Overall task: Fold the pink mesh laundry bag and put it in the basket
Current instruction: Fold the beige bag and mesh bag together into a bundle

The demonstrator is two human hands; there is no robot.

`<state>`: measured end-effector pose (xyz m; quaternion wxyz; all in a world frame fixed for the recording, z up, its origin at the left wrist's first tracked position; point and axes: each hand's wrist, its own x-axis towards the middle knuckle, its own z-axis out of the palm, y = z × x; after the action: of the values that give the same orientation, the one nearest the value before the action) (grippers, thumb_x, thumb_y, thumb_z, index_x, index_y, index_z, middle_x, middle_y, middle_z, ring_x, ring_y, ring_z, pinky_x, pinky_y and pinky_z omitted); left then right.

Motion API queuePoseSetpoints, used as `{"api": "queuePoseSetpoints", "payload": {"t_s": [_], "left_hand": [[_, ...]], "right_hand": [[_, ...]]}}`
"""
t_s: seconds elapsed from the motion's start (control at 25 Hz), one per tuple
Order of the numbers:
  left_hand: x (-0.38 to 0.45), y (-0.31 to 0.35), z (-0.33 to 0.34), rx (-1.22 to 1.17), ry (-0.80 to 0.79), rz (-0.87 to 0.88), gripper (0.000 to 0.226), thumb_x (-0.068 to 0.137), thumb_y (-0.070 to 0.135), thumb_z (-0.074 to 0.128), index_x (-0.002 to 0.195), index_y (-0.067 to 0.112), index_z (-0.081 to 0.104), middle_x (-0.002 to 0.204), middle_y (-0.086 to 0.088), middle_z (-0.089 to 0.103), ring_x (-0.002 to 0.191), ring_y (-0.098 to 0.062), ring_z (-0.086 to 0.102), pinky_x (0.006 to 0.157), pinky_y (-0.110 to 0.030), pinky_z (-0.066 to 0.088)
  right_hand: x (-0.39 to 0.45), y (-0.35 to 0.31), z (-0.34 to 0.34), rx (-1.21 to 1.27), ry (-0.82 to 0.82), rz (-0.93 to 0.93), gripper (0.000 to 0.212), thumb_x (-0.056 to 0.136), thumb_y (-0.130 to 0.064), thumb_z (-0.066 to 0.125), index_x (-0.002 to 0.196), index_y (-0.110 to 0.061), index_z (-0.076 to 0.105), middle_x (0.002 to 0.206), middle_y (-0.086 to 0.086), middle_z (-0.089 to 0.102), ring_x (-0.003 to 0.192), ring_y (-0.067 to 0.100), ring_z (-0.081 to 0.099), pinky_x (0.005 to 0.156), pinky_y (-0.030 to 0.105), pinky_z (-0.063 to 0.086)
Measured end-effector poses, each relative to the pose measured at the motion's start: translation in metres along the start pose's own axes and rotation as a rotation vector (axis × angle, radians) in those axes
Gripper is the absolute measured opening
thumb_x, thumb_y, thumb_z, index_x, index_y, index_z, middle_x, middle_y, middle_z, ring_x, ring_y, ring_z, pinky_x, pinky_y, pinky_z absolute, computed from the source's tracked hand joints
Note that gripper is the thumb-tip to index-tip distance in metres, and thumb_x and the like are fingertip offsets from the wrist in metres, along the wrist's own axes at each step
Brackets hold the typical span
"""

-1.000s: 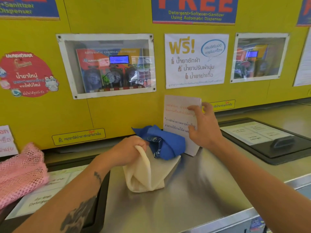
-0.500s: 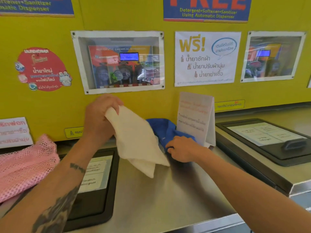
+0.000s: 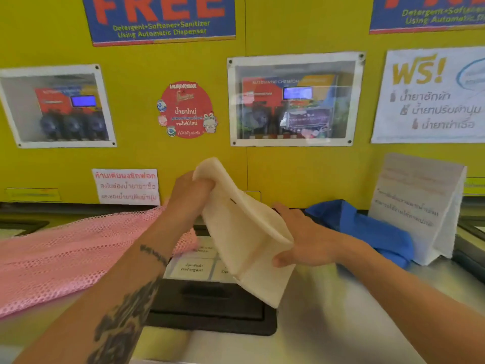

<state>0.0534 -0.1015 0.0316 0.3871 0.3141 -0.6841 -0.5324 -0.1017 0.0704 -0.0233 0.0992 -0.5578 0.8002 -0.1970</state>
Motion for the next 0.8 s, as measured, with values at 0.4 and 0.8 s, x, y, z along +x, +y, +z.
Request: {"api": "queuePoseSetpoints", "payload": {"t_s": [0.4,0.8], "left_hand": [[0.015,0.039,-0.157,0.106,-0.217,0.138,0.017,0.09,0.031,0.066,0.106,0.027,0.064,0.103,0.006,0.075,0.093,-0.014,0.072,0.081,-0.033,0.057],[0.002,-0.047,-0.234,0.166,-0.375,-0.084,0.031,0.095,0.013,0.059,0.122,0.029,0.06,0.113,0.005,0.074,0.104,-0.019,0.07,0.091,-0.042,0.056]], "right_hand": [[0.07,-0.15,-0.141,0.0,0.589,-0.063,0.022,0.094,-0.028,0.058,0.103,-0.011,0.067,0.097,0.013,0.064,0.084,0.029,0.057,0.066,0.032,0.042],[0.18,-0.196,-0.072,-0.516,0.027,0.015,0.025,0.094,-0.021,0.059,0.108,-0.001,0.063,0.115,0.014,0.061,0.099,0.026,0.055,0.069,0.024,0.044]]}}
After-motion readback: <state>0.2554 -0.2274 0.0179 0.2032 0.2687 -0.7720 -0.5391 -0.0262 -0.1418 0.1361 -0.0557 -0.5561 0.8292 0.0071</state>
